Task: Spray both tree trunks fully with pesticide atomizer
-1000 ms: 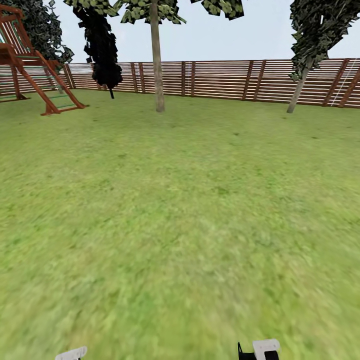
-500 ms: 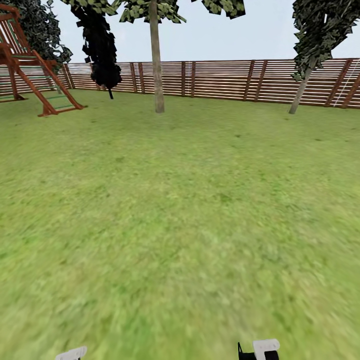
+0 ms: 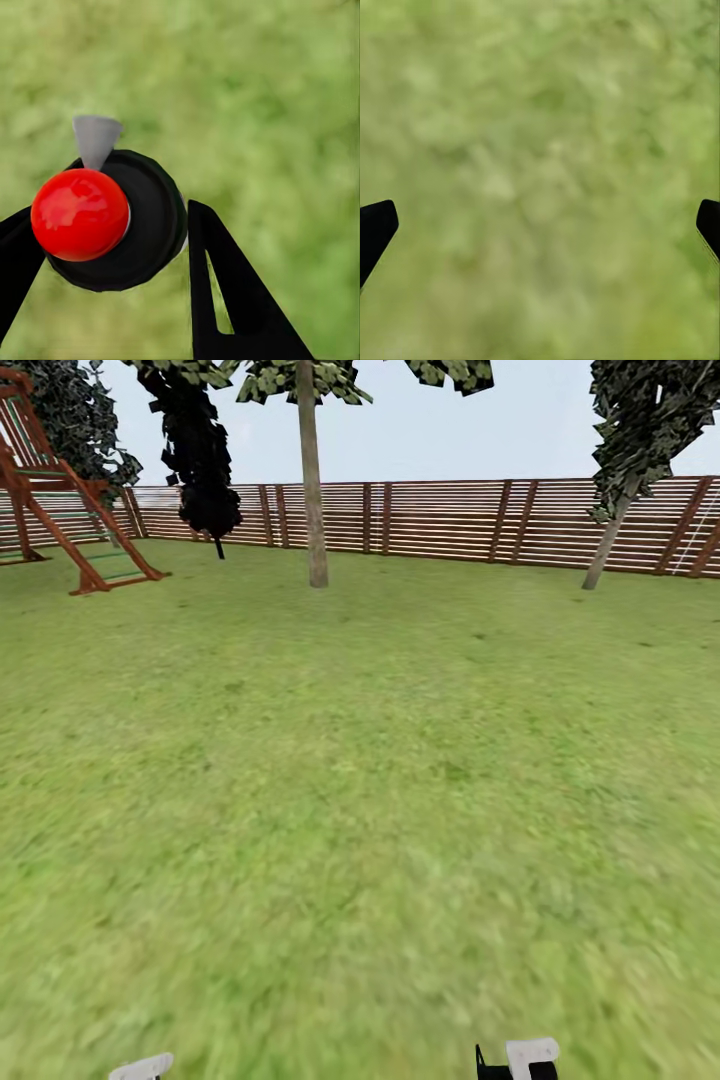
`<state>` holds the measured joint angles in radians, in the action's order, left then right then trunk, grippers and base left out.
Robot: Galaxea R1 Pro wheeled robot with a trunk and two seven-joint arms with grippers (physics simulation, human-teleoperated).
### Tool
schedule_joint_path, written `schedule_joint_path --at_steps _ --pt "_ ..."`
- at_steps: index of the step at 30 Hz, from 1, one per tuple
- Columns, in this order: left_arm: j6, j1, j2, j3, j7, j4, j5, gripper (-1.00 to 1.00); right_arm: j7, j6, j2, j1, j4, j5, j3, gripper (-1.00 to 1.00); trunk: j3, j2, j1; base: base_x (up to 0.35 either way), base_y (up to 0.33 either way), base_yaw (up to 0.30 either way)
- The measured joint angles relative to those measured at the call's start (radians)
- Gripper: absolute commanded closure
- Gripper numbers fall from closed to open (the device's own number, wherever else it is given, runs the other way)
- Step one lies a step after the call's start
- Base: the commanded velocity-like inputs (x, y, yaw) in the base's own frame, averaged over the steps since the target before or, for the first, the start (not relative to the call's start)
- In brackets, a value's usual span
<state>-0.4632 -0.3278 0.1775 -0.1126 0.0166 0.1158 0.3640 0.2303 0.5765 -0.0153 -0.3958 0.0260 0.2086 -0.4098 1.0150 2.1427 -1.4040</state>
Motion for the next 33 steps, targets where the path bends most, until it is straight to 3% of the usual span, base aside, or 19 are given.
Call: schedule_joint_path --at_steps 33 --pt "0.0 0.0 0.0 0.001 0.0 0.0 0.001 1.0 0.0 0.0 0.0 -0.001 0.0 0.0 0.0 -1.0 0.0 0.0 0.0 0.339 0.0 0.0"
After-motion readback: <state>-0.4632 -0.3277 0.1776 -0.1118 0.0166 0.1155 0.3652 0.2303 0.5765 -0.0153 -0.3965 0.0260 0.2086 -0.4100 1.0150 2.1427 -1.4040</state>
